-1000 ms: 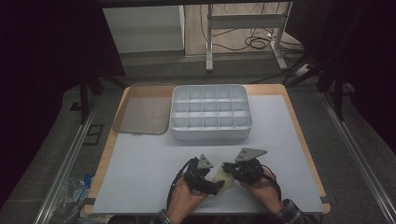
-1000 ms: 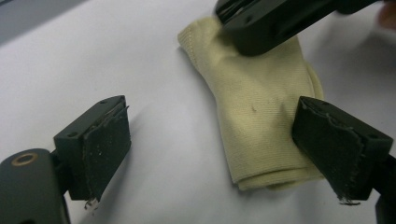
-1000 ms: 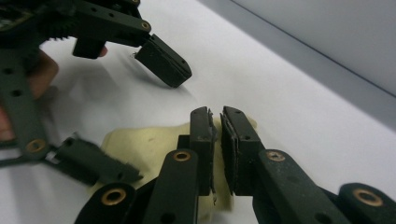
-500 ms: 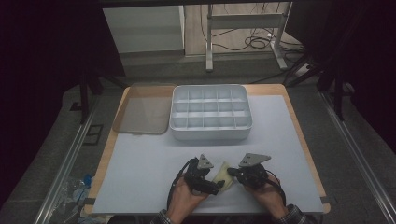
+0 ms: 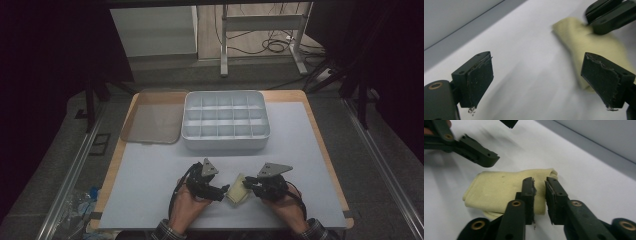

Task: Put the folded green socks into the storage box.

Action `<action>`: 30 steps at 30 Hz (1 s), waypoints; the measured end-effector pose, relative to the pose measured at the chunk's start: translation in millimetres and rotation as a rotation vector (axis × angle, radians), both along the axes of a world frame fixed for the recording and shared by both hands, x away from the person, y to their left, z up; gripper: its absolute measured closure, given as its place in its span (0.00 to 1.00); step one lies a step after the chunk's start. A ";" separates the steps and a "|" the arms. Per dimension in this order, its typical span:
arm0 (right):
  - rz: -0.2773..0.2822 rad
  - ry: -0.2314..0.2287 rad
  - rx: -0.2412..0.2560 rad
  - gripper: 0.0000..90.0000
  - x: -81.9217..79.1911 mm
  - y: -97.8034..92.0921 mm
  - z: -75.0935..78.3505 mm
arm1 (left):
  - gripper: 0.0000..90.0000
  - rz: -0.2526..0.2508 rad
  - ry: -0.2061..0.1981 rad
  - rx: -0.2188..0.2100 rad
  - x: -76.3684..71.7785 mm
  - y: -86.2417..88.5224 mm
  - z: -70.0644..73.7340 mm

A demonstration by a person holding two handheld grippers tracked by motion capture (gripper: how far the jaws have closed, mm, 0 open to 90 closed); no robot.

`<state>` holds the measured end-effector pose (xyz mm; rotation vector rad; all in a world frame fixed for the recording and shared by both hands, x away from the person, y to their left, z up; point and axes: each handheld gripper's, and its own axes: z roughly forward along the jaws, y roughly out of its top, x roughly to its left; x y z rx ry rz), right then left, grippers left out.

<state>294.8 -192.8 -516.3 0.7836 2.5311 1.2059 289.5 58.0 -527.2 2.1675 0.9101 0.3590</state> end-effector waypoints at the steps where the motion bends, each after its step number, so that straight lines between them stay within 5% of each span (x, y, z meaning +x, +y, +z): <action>1: 0.000 -0.004 0.002 0.80 -0.1 -0.4 0.7 | 0.12 0.001 0.002 0.007 0.9 0.4 -1.8; 12: -0.040 -0.045 0.005 0.70 -3.3 -13.0 9.5 | 0.12 -0.018 0.028 0.047 0.3 -4.4 -13.7; 30: -0.108 0.012 0.014 0.62 -7.4 -39.3 2.2 | 0.12 -0.057 0.046 0.048 -16.2 -14.6 -12.7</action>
